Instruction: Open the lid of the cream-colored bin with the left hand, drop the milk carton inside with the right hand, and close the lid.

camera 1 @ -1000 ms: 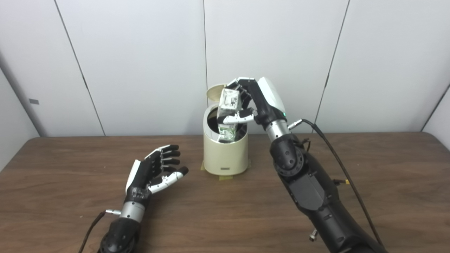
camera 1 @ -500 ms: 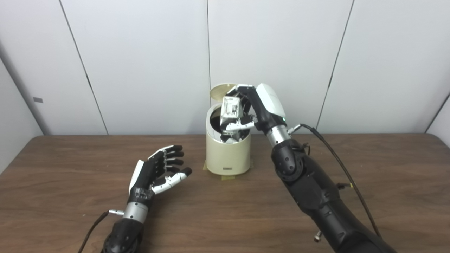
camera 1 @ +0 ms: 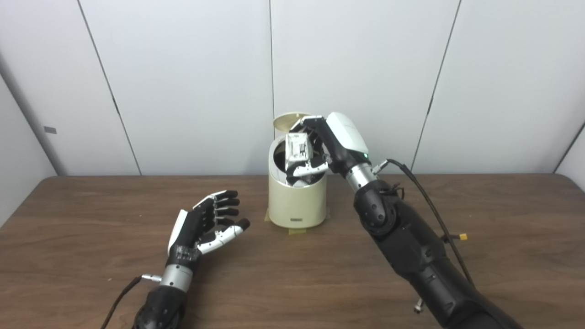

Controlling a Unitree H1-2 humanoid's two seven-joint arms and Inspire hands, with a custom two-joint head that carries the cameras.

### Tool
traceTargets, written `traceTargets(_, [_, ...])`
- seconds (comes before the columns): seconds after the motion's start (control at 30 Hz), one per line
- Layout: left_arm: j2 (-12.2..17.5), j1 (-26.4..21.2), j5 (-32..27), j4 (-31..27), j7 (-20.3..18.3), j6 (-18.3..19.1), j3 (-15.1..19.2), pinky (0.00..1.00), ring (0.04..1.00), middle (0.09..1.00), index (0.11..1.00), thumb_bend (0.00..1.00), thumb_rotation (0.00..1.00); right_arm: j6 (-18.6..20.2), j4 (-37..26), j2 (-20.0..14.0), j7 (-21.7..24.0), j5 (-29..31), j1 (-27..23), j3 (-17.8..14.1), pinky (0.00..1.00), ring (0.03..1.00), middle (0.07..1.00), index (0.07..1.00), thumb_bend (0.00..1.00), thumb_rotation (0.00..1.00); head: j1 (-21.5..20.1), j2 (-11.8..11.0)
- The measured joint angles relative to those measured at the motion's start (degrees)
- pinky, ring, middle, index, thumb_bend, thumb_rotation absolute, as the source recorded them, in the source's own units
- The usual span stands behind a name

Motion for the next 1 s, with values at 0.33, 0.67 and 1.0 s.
traceTargets(0.33, [0.0, 0.0, 0.0, 0.0, -0.2, 0.0, -0.1, 0.61, 0.679, 0.731, 0.744, 0.75, 0.22, 1.3, -2.4, -0.5, 3.9, -0.2, 0.3, 0.3, 0.55, 0.649, 0.712, 0.747, 0.99, 0.31, -0.3, 0.2])
traceTargets(0.67, [0.1, 0.0, 0.0, 0.0, -0.3, 0.3, -0.4, 0.62, 0.685, 0.733, 0.745, 0.73, 0.21, 1.3, -7.0, -0.6, 3.9, 0.8, 2.6, -0.9, 0.48, 0.585, 0.663, 0.697, 0.96, 0.27, -0.5, 0.4])
traceTargets(1.0, [0.1, 0.0, 0.0, -0.1, -0.3, 0.5, -0.7, 0.63, 0.696, 0.744, 0.754, 0.73, 0.22, -6.8, -17.1, 0.4, -1.1, 10.1, 8.0, -9.7, 0.23, 0.306, 0.494, 0.647, 0.81, 0.13, -0.4, 0.4])
